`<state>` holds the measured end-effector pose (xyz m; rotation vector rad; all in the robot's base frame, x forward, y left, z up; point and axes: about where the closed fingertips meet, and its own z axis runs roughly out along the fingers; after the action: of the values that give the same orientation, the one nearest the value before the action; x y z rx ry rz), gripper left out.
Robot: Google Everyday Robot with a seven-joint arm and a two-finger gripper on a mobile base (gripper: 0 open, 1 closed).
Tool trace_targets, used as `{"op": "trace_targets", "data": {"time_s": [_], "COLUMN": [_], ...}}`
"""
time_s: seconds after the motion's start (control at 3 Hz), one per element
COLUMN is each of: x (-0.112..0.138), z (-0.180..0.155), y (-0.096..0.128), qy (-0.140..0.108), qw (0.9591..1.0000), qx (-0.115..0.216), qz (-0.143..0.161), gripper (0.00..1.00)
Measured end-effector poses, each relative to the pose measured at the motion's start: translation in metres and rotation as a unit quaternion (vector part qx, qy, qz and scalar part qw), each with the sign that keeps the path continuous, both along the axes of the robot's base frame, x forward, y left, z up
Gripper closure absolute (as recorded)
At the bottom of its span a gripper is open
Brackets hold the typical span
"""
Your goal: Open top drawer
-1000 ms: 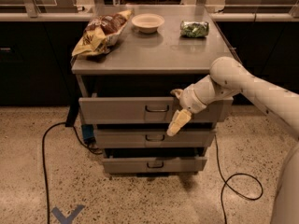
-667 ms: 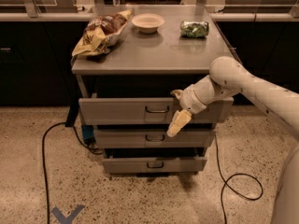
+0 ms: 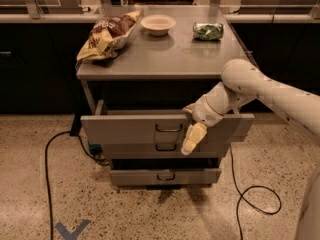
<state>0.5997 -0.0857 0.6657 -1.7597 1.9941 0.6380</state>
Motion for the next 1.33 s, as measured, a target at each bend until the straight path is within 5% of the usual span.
{"op": "trace_targets", "data": {"time_s": [1.33], "x": [-0.030], "z": [0.003], "y": [-0.008], "qy": [0.042], "qw": [0.9991], "qx": [0.009], "qz": [-0.001], "gripper": [0.00]}}
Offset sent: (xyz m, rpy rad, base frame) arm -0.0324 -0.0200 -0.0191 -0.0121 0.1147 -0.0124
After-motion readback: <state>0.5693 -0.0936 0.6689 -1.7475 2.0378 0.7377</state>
